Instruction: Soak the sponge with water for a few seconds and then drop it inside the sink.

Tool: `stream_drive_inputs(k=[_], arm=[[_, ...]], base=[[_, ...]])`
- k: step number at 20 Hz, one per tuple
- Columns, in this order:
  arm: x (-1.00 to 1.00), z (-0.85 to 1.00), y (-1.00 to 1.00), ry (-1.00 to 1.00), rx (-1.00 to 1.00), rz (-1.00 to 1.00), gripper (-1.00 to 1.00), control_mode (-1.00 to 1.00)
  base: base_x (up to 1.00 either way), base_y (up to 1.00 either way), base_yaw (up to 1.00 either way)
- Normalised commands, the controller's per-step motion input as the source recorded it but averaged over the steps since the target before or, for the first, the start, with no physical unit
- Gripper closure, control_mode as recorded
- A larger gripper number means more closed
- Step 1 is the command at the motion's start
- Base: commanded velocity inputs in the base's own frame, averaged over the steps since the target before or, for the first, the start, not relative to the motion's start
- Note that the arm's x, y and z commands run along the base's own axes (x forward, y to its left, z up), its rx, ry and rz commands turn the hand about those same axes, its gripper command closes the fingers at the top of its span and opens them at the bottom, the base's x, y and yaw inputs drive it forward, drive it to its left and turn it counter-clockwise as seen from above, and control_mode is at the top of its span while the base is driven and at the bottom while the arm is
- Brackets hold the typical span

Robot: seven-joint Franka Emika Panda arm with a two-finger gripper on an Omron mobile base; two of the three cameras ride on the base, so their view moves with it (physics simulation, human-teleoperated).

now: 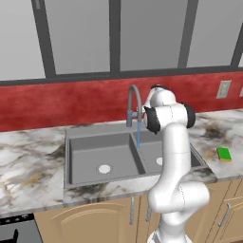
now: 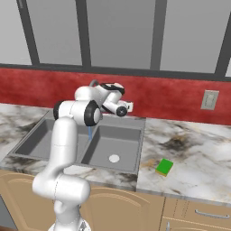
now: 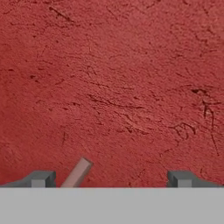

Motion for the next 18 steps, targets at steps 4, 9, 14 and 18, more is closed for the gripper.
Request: stream_drive_inputs(k=[4, 9, 14, 18], arm=[[-0.04, 0.07, -0.34, 0.10, 0.00, 0.00, -1.00, -1.00], [-0.10, 0.29, -0.34, 0.12, 0.00, 0.00, -1.00, -1.00], [-0.19, 0.26, -0.29, 0.06, 0.00, 0.00, -1.00, -1.00], [-0.30, 0.16, -0.33, 0.01, 0.00, 0.00, -1.00, -1.00]], base=[[0.00, 0.00, 0.00], [0.00, 0.00, 0.00], [0.00, 0.00, 0.00], [0.00, 0.00, 0.00]])
